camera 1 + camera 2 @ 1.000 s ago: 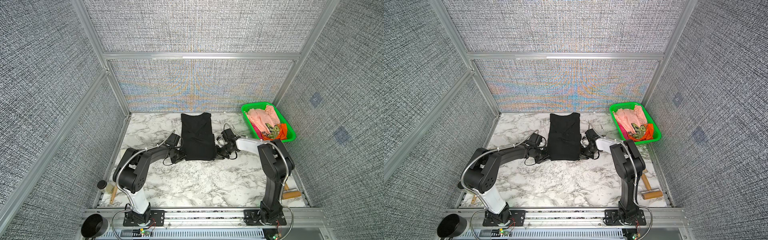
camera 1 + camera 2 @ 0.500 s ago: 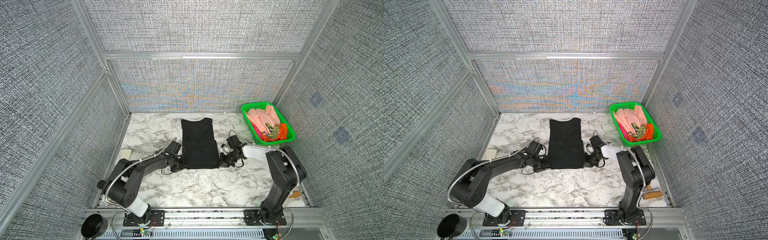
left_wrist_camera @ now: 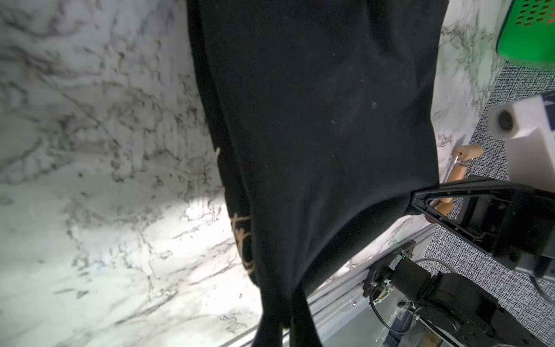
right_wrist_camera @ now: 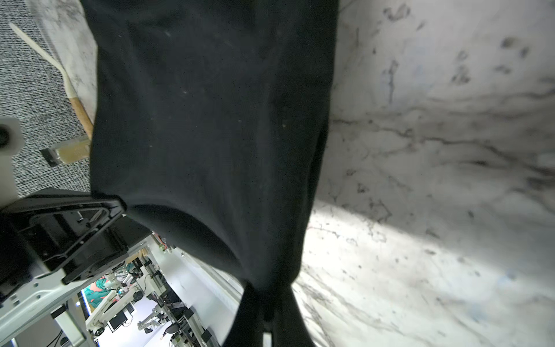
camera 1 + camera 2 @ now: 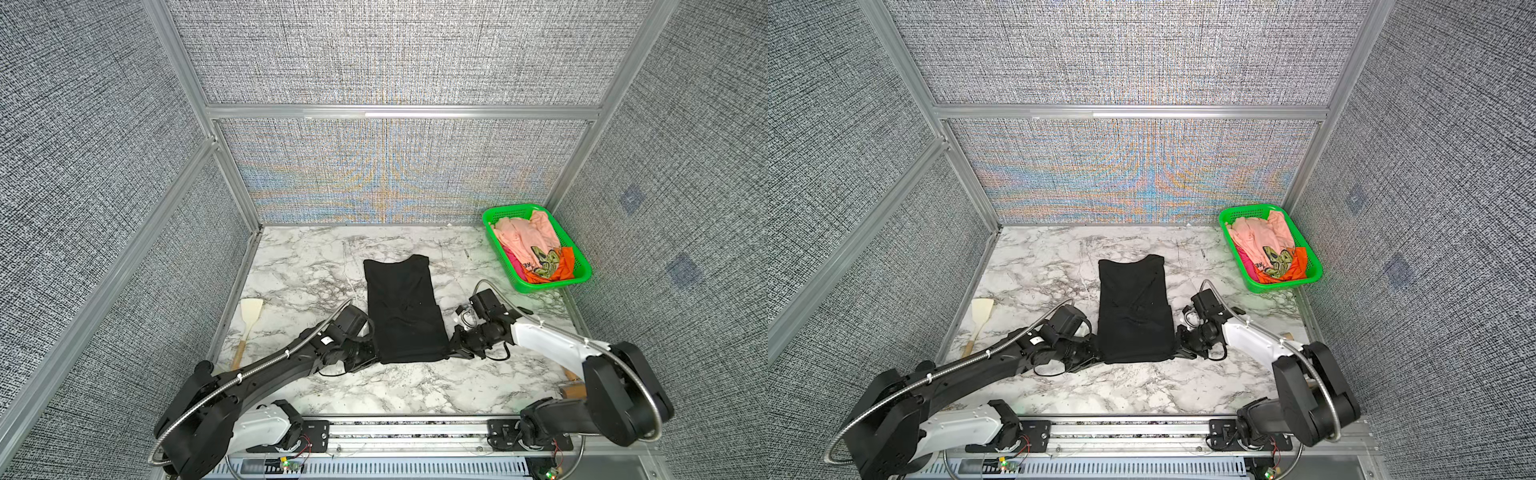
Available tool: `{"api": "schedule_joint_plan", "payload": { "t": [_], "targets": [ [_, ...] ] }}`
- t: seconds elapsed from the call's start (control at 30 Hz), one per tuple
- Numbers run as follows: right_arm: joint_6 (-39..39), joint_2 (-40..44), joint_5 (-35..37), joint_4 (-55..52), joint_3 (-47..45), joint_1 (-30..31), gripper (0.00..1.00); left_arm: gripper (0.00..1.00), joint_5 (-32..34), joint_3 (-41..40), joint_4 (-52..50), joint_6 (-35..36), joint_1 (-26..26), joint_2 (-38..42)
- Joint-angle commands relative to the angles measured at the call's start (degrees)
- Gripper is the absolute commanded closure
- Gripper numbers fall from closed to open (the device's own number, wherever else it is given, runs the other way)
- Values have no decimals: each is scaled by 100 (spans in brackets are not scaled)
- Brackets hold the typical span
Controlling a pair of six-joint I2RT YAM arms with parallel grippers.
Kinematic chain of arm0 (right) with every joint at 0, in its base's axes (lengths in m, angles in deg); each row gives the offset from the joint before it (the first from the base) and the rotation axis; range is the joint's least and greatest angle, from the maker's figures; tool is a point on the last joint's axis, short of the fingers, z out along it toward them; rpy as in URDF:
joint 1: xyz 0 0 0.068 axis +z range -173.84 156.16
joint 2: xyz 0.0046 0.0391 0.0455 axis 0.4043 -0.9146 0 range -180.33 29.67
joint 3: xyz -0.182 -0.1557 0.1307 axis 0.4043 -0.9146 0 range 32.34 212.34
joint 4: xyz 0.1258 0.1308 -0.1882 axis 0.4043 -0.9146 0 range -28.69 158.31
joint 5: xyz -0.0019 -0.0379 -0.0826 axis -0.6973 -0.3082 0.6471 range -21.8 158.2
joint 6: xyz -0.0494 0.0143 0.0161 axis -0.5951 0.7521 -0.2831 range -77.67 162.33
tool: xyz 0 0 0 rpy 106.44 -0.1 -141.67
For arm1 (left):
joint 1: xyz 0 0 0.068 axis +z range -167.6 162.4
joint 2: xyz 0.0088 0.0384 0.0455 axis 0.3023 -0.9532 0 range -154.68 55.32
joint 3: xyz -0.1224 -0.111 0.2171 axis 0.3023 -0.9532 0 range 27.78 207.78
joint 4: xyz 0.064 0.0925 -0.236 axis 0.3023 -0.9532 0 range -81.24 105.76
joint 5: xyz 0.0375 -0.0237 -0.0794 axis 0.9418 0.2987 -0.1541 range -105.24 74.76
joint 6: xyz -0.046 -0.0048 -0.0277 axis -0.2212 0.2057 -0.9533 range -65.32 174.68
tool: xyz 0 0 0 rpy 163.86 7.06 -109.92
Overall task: Fold and stack t-shirts
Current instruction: Fold the T-shirt at the top-center of the table.
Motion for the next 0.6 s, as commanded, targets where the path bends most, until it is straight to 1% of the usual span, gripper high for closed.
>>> {"api": "schedule_joint_plan", "payload": {
  "t": [0.0,0.13,0.23,0.33,0.4,0.5,0.57],
  "targets": [
    [247,319,-120,-464,142,29,96,100,92,343,-500,-156,-101,113],
    [208,483,-170,-992,641,-1,96,100,286,1103,-1259,212,-93,164],
    [184,340,-215,-1171,1125,-49,96,100,567,1579,-1429,372,-85,136],
    [143,125,-258,-1244,1654,-118,96,100,931,1878,-1386,455,-76,129],
    [56,-35,-261,-1319,1946,-189,96,100,1313,1997,-1390,538,-68,178],
    [-75,-312,-311,-1366,2379,-360,95,100,1940,2057,-1072,942,-52,380],
    [-105,-535,-371,-1300,2644,-461,95,100,2156,2112,-852,1071,110,474]
  ]
}}
